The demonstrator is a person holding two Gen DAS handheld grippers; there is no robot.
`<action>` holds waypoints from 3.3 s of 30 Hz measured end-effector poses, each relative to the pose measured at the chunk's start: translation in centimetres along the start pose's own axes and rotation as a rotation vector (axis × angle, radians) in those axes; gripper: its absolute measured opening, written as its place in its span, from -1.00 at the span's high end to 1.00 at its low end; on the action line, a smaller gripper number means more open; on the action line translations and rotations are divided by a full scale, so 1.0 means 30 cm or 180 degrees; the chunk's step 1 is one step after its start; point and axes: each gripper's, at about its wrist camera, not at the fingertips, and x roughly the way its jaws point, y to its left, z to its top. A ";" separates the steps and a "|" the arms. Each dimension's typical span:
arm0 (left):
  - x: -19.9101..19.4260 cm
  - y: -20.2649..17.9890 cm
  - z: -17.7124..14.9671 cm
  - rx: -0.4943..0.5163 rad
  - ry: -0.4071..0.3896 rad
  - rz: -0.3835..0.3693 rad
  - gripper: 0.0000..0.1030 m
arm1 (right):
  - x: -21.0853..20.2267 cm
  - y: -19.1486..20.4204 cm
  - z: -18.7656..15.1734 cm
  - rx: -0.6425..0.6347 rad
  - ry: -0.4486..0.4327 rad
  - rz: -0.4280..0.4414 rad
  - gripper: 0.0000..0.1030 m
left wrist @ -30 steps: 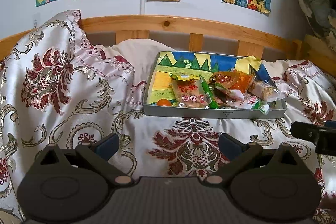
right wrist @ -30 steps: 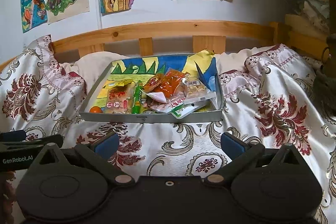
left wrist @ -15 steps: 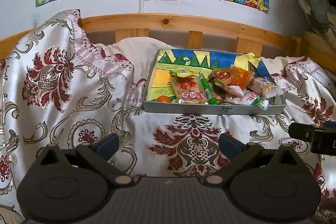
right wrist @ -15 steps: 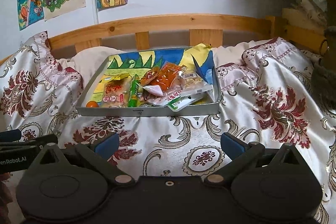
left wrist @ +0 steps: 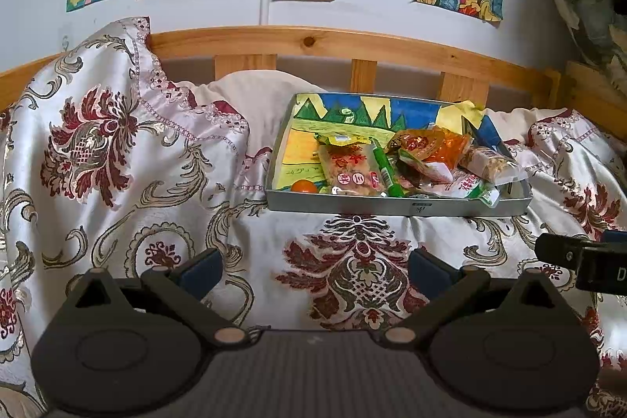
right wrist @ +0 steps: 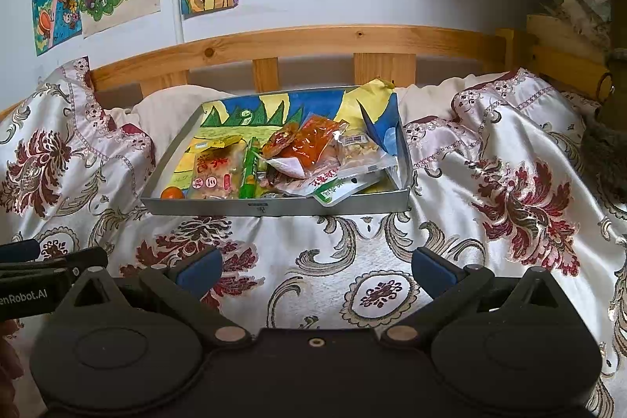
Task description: Organize snacks
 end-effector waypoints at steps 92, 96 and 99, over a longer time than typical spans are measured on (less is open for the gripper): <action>0.006 -0.002 0.001 0.0025 0.0142 0.0145 -0.99 | 0.010 0.006 -0.024 0.0002 0.0066 -0.0010 -0.99; 0.006 -0.002 0.002 0.0023 0.0158 0.0149 -0.99 | 0.011 0.006 -0.022 0.0003 0.0068 -0.0011 -0.99; 0.009 0.000 0.003 0.0020 0.0169 0.0150 -0.99 | 0.010 0.007 -0.024 0.0003 0.0073 -0.0009 -0.99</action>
